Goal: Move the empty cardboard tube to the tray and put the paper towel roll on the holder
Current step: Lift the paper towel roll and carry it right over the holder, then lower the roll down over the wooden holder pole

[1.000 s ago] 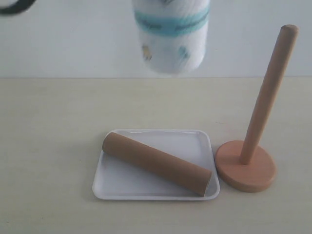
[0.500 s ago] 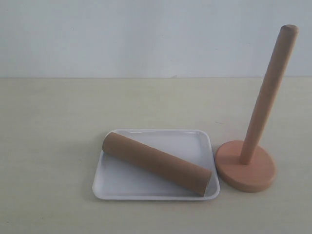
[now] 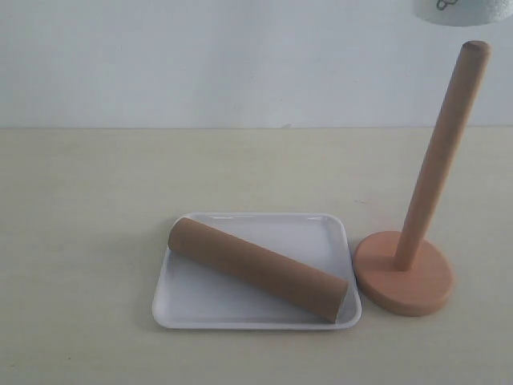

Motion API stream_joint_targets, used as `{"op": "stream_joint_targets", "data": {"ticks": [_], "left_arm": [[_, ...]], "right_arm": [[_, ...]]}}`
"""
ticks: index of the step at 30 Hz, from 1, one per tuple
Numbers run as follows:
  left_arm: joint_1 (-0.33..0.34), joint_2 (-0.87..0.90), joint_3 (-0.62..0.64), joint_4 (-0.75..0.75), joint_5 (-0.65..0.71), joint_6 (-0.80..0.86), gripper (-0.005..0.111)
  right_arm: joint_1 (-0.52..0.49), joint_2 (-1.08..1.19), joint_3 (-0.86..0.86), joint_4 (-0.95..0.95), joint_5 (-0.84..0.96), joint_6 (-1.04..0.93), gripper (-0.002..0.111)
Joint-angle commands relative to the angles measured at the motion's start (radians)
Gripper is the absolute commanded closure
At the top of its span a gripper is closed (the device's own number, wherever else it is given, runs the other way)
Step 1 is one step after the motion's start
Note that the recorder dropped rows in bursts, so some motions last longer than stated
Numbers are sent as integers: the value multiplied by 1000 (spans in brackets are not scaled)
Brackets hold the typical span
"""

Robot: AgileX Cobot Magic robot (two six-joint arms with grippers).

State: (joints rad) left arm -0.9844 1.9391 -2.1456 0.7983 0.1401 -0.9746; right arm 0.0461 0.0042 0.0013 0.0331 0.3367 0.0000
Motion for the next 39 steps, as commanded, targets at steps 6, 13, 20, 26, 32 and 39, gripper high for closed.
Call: {"op": "stream_joint_targets", "data": {"ticks": [6, 13, 20, 26, 32, 39], "left_arm": [[-14, 18, -9, -32, -11, -4, 103], [-25, 32, -9, -32, 25, 56, 103], [-25, 46, -9, -32, 47, 56, 103], [-25, 77, -9, -32, 25, 56, 103], [-25, 131, -9, -30, -61, 78, 103], [-21, 181, -9, -17, -57, 78, 103]], "right_arm": [[-6, -4, -1, 1, -2, 0, 108], [-6, -4, -1, 6, -2, 0, 108], [-6, -4, -1, 6, -2, 0, 108], [-6, -4, -1, 6, -2, 0, 108], [-6, -4, -1, 6, -2, 0, 108], [-6, -4, -1, 6, -2, 0, 108]]}}
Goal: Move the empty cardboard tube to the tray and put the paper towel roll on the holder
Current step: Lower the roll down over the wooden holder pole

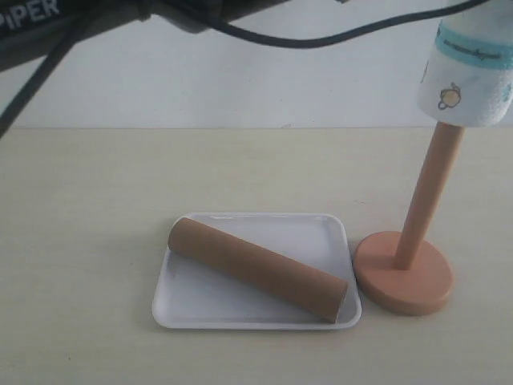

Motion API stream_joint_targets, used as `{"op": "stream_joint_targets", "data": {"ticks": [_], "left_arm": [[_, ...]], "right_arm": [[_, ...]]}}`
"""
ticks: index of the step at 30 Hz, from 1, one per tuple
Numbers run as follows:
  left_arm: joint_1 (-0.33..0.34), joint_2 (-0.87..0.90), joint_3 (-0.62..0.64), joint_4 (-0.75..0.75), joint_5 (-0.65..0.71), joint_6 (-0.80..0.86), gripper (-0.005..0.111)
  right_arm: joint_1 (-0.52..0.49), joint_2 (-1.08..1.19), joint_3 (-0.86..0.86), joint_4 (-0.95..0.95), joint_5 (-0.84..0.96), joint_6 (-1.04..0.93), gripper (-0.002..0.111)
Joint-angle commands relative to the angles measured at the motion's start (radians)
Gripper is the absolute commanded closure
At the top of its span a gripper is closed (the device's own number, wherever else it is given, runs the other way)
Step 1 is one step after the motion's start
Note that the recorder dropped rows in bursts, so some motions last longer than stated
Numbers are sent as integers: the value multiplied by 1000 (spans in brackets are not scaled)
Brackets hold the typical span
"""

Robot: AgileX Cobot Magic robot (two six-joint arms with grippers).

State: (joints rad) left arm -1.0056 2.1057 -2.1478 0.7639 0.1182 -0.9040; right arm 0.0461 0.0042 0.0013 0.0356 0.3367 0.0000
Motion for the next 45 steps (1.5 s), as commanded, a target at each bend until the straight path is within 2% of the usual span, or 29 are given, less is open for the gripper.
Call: {"op": "stream_joint_targets", "data": {"ticks": [1, 7, 11, 15, 20, 23, 25, 32, 39, 41, 43, 45], "left_arm": [[0, 20, -7, 17, -32, 7, 103], [17, 29, 56, 17, -11, 9, 103], [30, 29, 128, 17, -62, 7, 103], [49, 29, 210, 17, -201, 5, 103], [76, 29, 297, 13, -302, 7, 103], [121, 29, 397, -69, -457, 7, 103], [138, 29, 454, -71, -531, 26, 103], [147, 29, 572, -96, -689, 101, 103], [147, 30, 599, -94, -663, 123, 102], [147, 30, 602, -89, -649, 123, 98], [147, 30, 602, -89, -642, 123, 89], [147, 30, 602, -89, -642, 121, 74]], "right_arm": [[-6, -4, -1, 3, -2, 0, 108], [-6, -4, -1, 3, -2, 0, 108], [-6, -4, -1, 3, -2, 0, 108], [-6, -4, -1, 3, -2, 0, 108], [-6, -4, -1, 3, -2, 0, 108], [-6, -4, -1, 3, -2, 0, 108], [-6, -4, -1, 3, -2, 0, 108], [-6, -4, -1, 3, -2, 0, 108], [-6, -4, -1, 3, -2, 0, 108], [-6, -4, -1, 3, -2, 0, 108], [-6, -4, -1, 3, -2, 0, 108], [-6, -4, -1, 3, -2, 0, 108]]}}
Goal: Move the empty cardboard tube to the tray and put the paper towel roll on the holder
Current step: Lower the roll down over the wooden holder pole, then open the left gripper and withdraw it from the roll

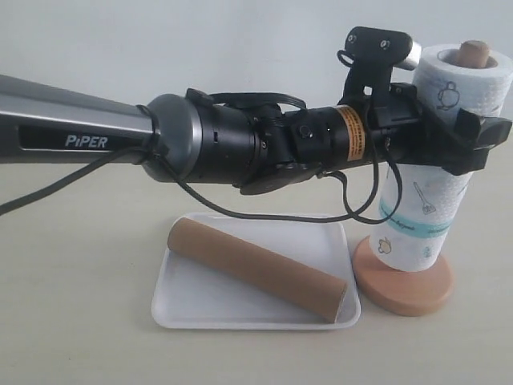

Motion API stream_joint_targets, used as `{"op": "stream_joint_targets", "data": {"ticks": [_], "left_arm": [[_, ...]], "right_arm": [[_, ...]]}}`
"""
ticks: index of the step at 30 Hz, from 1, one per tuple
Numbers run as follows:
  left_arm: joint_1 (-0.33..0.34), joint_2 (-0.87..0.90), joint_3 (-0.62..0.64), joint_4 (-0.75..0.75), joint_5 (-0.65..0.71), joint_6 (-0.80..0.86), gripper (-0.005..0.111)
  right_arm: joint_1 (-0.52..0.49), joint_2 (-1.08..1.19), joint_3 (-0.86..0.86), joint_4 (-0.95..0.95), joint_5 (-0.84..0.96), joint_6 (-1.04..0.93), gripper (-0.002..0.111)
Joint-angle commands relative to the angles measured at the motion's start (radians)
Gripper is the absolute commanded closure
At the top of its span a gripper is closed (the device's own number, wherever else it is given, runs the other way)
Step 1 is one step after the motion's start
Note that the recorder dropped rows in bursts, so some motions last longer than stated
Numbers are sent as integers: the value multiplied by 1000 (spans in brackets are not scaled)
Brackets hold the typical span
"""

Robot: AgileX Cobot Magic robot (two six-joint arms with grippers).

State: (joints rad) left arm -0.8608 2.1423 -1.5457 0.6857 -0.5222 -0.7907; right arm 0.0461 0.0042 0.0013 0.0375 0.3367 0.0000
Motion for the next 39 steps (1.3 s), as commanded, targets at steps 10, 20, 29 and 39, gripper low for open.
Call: {"op": "stream_joint_targets", "data": {"ticks": [10, 20, 29, 39], "left_arm": [[2, -6, -1, -17, -6, -59, 13], [2, -10, -1, -17, -60, -61, 1], [23, -138, -1, 23, -42, -45, 1], [54, -374, -1, 419, -48, -294, 17]], "right_arm": [[-6, -4, -1, 1, -2, 0, 108], [-6, -4, -1, 1, -2, 0, 108], [-6, -4, -1, 1, -2, 0, 108], [-6, -4, -1, 1, -2, 0, 108]]}}
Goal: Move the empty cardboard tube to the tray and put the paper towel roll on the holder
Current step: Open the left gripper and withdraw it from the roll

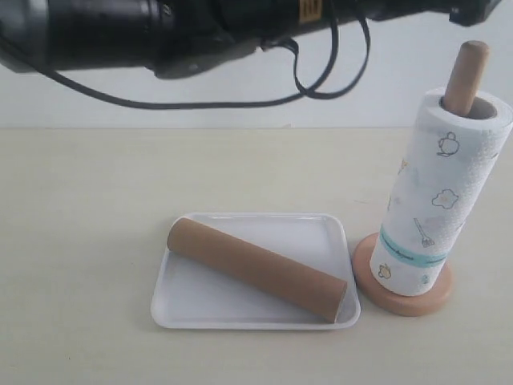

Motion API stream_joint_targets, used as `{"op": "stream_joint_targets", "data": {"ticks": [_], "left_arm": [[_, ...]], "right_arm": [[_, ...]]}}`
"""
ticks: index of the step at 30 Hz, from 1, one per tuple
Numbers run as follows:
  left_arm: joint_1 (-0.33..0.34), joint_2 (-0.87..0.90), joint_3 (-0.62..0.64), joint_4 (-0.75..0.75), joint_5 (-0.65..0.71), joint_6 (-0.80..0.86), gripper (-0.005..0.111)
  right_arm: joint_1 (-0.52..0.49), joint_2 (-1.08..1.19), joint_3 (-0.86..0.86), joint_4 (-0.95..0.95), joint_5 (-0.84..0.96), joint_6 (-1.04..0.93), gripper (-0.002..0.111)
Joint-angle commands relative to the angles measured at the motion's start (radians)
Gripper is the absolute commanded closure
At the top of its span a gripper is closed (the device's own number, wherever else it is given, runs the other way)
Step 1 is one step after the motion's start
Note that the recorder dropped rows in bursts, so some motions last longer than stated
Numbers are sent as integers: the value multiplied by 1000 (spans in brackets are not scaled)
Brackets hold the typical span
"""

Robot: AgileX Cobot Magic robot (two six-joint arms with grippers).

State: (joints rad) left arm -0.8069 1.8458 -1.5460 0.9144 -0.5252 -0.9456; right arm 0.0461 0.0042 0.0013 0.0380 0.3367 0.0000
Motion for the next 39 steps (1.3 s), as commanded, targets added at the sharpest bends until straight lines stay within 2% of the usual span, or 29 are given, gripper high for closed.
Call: {"op": "stream_joint_targets", "data": {"ticks": [1, 3, 4, 6, 7, 8, 39], "left_arm": [[0, -96, 0, 250, -73, -182, 26], [0, -126, 0, 346, -113, -235, 47], [0, -141, 0, 380, -127, -253, 63], [0, -161, 0, 422, -139, -255, 83], [0, -171, 0, 438, -139, -255, 96], [0, -177, 0, 445, -139, -251, 102], [0, -183, 0, 443, -131, -250, 102]], "right_arm": [[-6, -4, -1, 1, -2, 0, 108], [-6, -4, -1, 1, -2, 0, 108], [-6, -4, -1, 1, -2, 0, 108], [-6, -4, -1, 1, -2, 0, 108], [-6, -4, -1, 1, -2, 0, 108], [-6, -4, -1, 1, -2, 0, 108], [-6, -4, -1, 3, -2, 0, 108]]}}
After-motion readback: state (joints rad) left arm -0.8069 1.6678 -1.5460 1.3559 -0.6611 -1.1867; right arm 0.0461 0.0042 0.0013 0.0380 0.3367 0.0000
